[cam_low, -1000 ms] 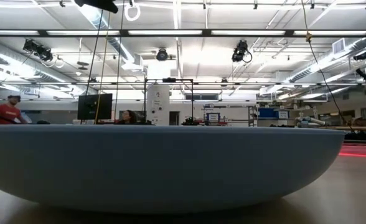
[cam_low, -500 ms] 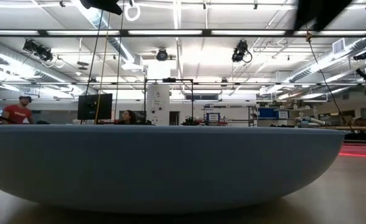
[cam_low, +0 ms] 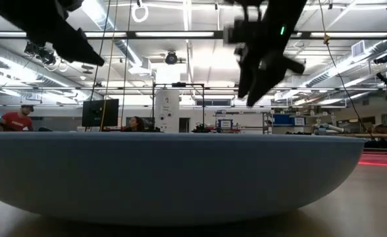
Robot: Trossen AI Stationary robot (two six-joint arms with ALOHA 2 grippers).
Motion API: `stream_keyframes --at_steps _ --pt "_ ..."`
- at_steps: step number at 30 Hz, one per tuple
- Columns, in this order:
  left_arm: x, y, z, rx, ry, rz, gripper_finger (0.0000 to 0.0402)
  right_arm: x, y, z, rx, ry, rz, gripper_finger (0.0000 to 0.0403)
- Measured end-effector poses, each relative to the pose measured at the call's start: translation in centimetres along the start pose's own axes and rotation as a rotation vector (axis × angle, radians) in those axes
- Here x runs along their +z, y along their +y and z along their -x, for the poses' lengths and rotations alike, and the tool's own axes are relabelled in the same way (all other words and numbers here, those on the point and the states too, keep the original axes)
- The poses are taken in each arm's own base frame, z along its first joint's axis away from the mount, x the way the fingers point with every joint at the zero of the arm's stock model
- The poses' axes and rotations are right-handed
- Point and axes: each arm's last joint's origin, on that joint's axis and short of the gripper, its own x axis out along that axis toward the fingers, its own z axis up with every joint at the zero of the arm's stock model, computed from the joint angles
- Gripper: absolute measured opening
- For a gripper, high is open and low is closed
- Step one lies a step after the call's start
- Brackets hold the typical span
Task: Stack plastic plates
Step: Stack the orange plate on top of the green plate
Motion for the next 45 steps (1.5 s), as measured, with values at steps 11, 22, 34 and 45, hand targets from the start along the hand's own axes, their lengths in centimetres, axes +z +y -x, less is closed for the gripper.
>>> stream_keyframes --at_steps 11,22,34,45 --pt "1.7 1.3 -0.8 -0.007 -0.185 -0.021 0.0247 -3.1 -8.0 -10.0 0.070 0.158 -0.046 0.0231" --pt "2.2 1.8 -0.9 0.019 -0.228 -0.060 0.0247 -3.8 -9.0 -12.9 0.151 0.137 0.013 0.0128" --pt "2.2 1.8 -0.9 0.019 -0.227 -0.060 0.0247 -1.6 -6.9 -9.5 0.079 0.109 0.161 0.0013" --pt "2.2 1.8 -0.9 0.019 -0.227 -0.060 0.0247 -1.5 -1.5 4.7 -0.036 0.029 0.113 0.0012"
